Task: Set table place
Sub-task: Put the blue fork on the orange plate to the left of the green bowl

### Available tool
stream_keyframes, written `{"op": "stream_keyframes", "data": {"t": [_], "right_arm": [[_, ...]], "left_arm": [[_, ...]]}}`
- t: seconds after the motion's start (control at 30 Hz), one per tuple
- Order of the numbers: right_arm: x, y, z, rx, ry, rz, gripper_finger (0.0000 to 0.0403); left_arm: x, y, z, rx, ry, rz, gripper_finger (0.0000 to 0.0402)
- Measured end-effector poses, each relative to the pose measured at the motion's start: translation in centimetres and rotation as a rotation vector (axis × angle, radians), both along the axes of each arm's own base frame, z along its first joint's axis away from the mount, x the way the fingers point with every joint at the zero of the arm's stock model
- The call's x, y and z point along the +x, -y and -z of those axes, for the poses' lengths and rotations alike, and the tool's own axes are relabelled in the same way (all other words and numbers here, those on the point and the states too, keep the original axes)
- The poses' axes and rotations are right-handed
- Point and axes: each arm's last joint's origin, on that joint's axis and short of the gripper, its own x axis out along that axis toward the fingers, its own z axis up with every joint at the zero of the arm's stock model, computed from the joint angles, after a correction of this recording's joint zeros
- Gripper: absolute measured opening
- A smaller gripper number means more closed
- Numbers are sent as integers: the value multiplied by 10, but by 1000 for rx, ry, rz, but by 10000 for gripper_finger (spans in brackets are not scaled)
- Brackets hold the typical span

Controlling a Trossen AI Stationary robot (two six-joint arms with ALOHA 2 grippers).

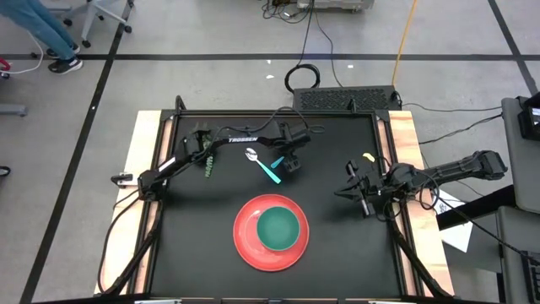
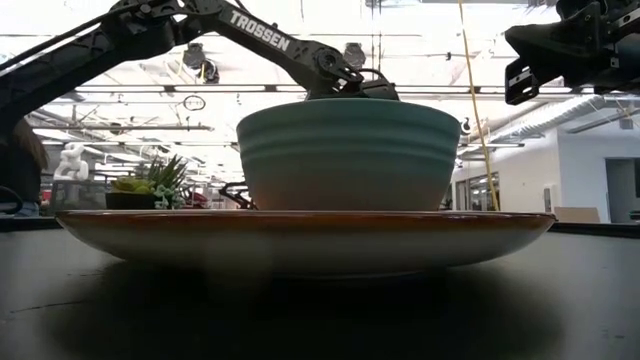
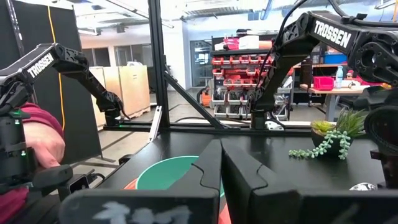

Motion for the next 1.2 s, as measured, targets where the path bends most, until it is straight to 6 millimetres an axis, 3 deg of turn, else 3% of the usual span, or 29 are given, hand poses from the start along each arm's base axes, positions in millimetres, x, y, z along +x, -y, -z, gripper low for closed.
{"op": "stream_keyframes", "data": {"t": [1.2], "right_arm": [[0, 0, -1, 2, 14, 0, 0]], "left_arm": [[1, -2, 4, 86, -16, -59, 294]]}}
